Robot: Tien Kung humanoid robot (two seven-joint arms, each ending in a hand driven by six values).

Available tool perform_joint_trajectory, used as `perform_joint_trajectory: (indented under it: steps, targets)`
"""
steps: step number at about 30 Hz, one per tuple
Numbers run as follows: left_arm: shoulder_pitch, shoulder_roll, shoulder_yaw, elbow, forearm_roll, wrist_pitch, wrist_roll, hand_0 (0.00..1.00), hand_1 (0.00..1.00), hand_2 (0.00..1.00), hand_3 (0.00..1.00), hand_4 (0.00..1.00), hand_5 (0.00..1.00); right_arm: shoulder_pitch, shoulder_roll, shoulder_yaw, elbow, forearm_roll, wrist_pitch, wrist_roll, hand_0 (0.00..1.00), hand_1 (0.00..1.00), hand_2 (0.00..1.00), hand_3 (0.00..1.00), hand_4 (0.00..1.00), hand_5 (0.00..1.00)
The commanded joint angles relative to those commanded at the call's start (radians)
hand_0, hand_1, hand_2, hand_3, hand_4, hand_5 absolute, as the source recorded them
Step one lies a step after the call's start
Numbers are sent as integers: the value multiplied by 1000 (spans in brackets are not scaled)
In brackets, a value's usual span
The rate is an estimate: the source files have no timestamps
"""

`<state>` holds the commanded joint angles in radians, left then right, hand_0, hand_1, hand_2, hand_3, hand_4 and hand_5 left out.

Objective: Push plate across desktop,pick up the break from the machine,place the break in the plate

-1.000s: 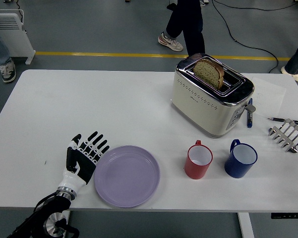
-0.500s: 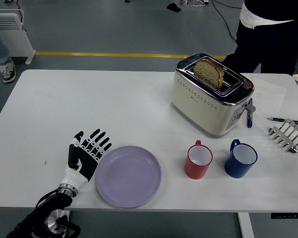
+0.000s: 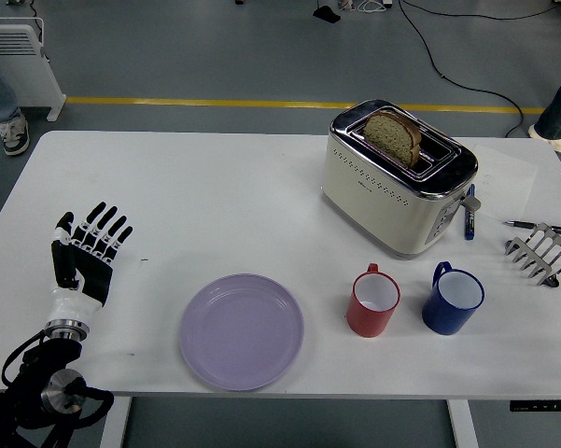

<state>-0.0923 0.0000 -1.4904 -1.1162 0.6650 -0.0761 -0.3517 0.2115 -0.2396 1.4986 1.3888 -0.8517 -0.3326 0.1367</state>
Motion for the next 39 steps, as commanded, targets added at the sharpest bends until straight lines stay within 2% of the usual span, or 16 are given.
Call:
perform_joint_trajectory:
  steps: [2, 3, 4, 5, 8, 11, 12, 14, 17, 18, 20, 23, 26, 28, 31, 39]
  targets:
    - [10, 0, -32, -23, 6, 3, 2, 766, 766, 775, 736, 582, 998, 53, -44, -57, 8, -84, -45, -41, 752, 737, 741, 733, 531, 474]
    - [12, 0, -37, -26, 7, 3, 2, 766, 766, 775, 736, 582, 998, 66, -52, -71, 9, -124, -52, -50, 752, 737, 741, 733, 531, 474]
    - [16, 0, -55, -36, 10, 4, 2, 766, 766, 775, 736, 582, 998, 104, -80, -106, 1, -169, -64, -81, 752, 737, 741, 733, 531, 474]
    - [18, 0, -71, -43, 13, 6, 2, 765, 764, 775, 736, 579, 998, 140, -104, -140, -15, -214, -75, -108, 785, 770, 779, 777, 647, 349]
    - [21, 0, -91, -49, 17, 6, 4, 765, 764, 775, 736, 579, 998, 241, -142, -226, -49, -338, -83, -163, 785, 770, 779, 777, 647, 349]
    - [26, 0, -102, -49, 16, 6, 7, 773, 764, 774, 736, 579, 998, 344, -156, -317, -102, -468, -60, -233, 785, 770, 779, 777, 647, 349]
    - [27, 0, -103, -47, 13, 5, 8, 773, 764, 774, 736, 579, 998, 371, -154, -341, -116, -507, -51, -253, 829, 803, 840, 835, 679, 285]
    - [31, 0, -106, -43, 4, 1, 10, 773, 764, 774, 736, 579, 998, 437, -146, -399, -156, -592, -15, -290, 829, 803, 840, 835, 679, 285]
    - [40, 0, -111, -38, -4, -3, 10, 773, 764, 774, 736, 579, 998, 535, -107, -485, -232, -715, 63, -327, 829, 803, 840, 835, 679, 285]
    - [41, 0, -111, -37, -5, -3, 10, 781, 763, 773, 737, 576, 998, 553, -100, -500, -245, -760, 75, -331, 877, 854, 911, 936, 766, 176]
    - [44, 0, -109, -36, -5, -3, 11, 781, 763, 773, 737, 576, 998, 607, -65, -556, -295, -845, 117, -341, 877, 854, 911, 936, 766, 176]
    - [44, 0, -103, -34, -10, -4, 12, 781, 763, 773, 737, 576, 998, 656, -28, -608, -345, -969, 146, -357, 877, 854, 911, 936, 766, 176]
    - [40, 0, -97, -31, -12, -5, 13, 782, 763, 772, 737, 571, 998, 691, 12, -648, -385, -1097, 163, -370, 917, 880, 916, 951, 779, 168]
    - [39, 0, -97, -29, -14, -6, 13, 782, 763, 772, 737, 571, 998, 698, 23, -655, -393, -1135, 165, -372, 917, 880, 916, 951, 779, 168]
    - [40, 0, -98, -26, -16, -6, 14, 783, 763, 772, 737, 569, 998, 733, 71, -686, -446, -1167, 172, -385, 915, 882, 916, 951, 790, 168]
    - [38, 0, -99, -24, -18, -5, 15, 783, 763, 772, 737, 570, 998, 800, 140, -746, -570, -1150, 195, -393, 900, 872, 912, 936, 782, 187]
